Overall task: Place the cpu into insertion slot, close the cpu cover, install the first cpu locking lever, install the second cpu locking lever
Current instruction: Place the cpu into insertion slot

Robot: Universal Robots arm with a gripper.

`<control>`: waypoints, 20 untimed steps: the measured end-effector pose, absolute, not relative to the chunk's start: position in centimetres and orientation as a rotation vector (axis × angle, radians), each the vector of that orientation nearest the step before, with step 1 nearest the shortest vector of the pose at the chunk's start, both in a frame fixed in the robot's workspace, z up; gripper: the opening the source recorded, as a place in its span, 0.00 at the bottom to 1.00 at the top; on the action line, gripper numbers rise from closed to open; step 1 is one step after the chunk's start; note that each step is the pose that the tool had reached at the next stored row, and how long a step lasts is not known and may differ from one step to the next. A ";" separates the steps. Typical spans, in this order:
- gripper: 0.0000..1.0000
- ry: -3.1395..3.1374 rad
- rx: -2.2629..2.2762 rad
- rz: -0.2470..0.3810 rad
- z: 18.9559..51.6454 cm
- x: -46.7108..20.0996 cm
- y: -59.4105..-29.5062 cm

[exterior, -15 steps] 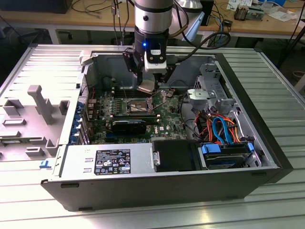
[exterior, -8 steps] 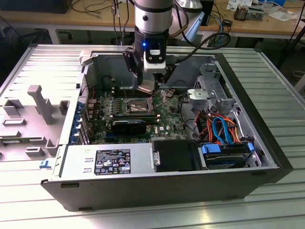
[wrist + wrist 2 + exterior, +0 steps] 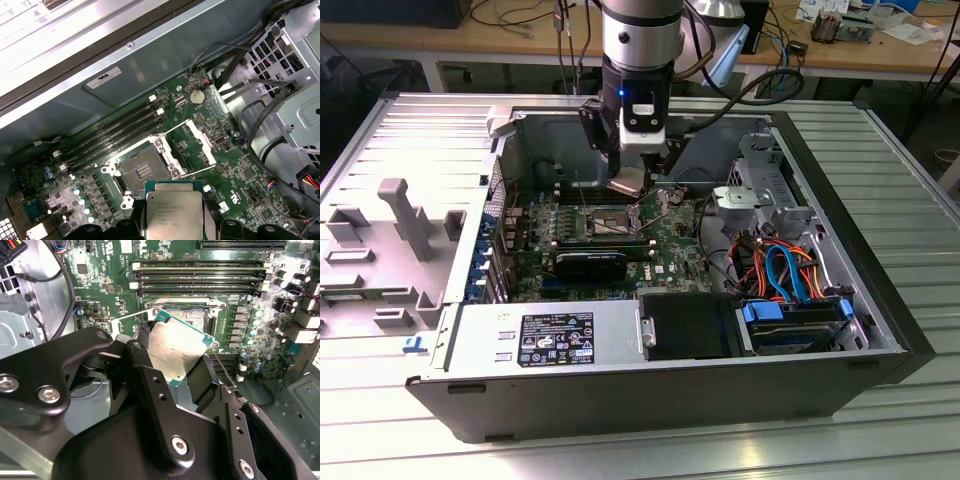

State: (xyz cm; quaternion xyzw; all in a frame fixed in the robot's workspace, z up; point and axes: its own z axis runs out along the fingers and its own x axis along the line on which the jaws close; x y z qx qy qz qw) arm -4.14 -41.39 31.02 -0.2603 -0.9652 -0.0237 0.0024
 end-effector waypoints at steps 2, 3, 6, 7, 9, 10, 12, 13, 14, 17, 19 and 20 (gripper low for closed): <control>0.55 -3.024 -0.832 -0.074 31.0 -4.1 -41.4; 0.55 -3.022 -0.840 -0.074 31.0 -4.1 -41.4; 0.55 -3.017 -0.858 -0.074 31.0 -4.1 -41.4; 0.55 -3.015 -0.864 -0.074 31.0 -4.1 -41.4; 0.55 -3.012 -0.877 -0.074 31.0 -4.1 -41.4; 0.55 -3.010 -0.882 -0.074 31.0 -4.1 -41.4; 0.55 -3.007 -0.894 -0.074 31.0 -4.1 -41.4; 0.55 -3.006 -0.899 -0.074 31.0 -4.1 -41.4; 0.55 -3.003 -0.908 -0.074 31.0 -4.1 -41.4; 0.55 -2.996 -0.933 -0.074 31.0 -4.1 -41.4; 0.55 -2.991 -0.948 -0.074 31.0 -4.1 -41.4; 0.55 -2.989 -0.954 -0.074 31.0 -4.1 -41.4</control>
